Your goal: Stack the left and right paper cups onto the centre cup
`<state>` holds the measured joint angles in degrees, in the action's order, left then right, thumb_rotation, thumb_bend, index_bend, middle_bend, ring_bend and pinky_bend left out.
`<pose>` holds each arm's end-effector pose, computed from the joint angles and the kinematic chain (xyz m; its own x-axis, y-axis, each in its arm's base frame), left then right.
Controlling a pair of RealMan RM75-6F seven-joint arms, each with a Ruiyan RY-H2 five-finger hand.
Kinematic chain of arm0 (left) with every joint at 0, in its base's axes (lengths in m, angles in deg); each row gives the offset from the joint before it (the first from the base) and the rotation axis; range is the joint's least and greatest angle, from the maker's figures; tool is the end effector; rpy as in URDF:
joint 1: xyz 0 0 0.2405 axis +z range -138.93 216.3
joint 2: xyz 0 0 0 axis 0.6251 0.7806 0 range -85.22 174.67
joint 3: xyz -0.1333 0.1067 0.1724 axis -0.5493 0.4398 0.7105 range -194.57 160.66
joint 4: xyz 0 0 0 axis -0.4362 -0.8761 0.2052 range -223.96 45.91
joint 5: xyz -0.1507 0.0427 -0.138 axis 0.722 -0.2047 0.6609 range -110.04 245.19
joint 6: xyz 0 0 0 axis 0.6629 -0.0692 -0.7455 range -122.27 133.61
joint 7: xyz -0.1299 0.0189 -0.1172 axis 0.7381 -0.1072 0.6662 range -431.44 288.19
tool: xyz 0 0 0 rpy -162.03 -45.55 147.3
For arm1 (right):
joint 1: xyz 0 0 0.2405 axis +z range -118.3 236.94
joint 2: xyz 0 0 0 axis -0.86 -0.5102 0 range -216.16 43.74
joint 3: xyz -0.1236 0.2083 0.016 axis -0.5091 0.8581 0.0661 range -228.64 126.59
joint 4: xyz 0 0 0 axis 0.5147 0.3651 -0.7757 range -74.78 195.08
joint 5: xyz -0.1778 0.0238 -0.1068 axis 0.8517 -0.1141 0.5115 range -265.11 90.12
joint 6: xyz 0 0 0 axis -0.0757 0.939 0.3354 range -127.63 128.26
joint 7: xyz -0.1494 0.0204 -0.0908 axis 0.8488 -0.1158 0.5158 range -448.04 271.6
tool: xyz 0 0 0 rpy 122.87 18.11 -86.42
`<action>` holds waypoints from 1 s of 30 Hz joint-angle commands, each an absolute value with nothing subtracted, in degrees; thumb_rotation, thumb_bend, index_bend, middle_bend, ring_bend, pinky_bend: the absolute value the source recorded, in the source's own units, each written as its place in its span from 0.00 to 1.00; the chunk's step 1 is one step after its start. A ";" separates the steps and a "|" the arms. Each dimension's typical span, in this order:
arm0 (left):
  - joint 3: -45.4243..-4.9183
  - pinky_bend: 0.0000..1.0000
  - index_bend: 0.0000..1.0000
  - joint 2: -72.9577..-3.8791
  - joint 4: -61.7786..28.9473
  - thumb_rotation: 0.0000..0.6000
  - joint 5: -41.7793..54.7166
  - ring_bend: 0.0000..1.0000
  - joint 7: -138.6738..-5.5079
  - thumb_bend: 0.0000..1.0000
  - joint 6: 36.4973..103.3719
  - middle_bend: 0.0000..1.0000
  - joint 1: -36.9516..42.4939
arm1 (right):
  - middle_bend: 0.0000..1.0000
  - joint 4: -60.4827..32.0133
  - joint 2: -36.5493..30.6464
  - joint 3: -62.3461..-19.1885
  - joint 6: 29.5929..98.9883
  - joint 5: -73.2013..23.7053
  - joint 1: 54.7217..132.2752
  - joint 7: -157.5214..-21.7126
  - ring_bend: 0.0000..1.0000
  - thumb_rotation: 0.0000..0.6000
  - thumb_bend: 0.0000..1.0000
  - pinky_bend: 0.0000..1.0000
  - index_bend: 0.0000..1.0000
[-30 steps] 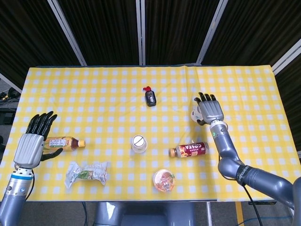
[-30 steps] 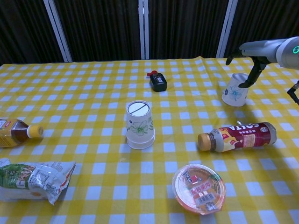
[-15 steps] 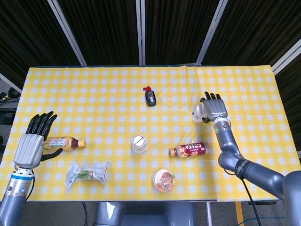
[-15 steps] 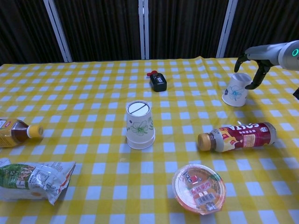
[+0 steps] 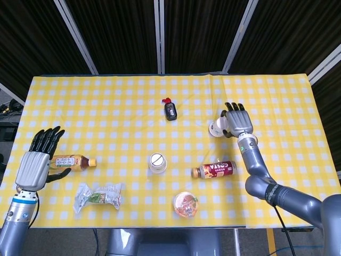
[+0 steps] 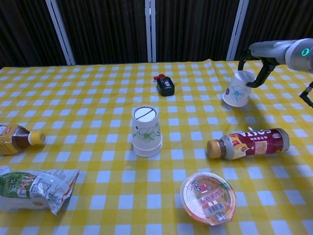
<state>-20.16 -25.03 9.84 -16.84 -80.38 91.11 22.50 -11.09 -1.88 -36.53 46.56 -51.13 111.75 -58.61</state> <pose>-0.2215 0.2587 0.1190 0.3337 -0.0582 0.9409 0.9234 -0.1806 -0.3386 -0.1724 -0.4587 0.0335 0.5111 -0.2643 0.8179 -0.8568 -0.0808 0.5093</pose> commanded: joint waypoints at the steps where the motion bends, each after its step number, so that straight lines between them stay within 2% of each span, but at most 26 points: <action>1: -20.27 0.00 0.00 -24.95 9.95 1.00 -16.88 0.00 -80.42 0.10 91.05 0.00 22.64 | 0.06 -17.46 -4.85 -35.60 49.70 -47.31 110.85 -60.51 0.00 1.00 0.30 0.03 0.47; 10: -20.65 0.00 0.00 -24.96 10.17 1.00 -17.27 0.00 -81.28 0.10 90.57 0.00 23.02 | 0.07 -38.75 -12.57 -34.62 55.57 -37.37 108.91 -62.70 0.00 1.00 0.30 0.03 0.47; 15: -21.15 0.00 0.00 -25.11 9.74 1.00 -16.54 0.00 -81.28 0.10 89.91 0.00 23.10 | 0.07 -48.55 -14.94 -35.48 57.70 -33.01 108.38 -61.56 0.00 1.00 0.29 0.05 0.48; 22: -21.70 0.00 0.00 -25.30 9.12 1.00 -15.86 0.00 -81.16 0.10 89.15 0.00 23.01 | 0.08 -52.63 -13.17 -36.20 60.09 -30.80 108.83 -59.68 0.00 1.00 0.29 0.06 0.49; 30: -22.17 0.00 0.00 -25.37 8.52 1.00 -15.16 0.00 -80.48 0.10 88.15 0.00 22.95 | 0.08 -51.60 -8.51 -37.56 60.98 -31.33 110.35 -57.18 0.00 1.00 0.29 0.06 0.49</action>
<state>-22.13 -25.36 8.56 -15.21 -80.55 88.22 22.98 -52.00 -9.09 -37.21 60.73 -31.18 110.04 -57.69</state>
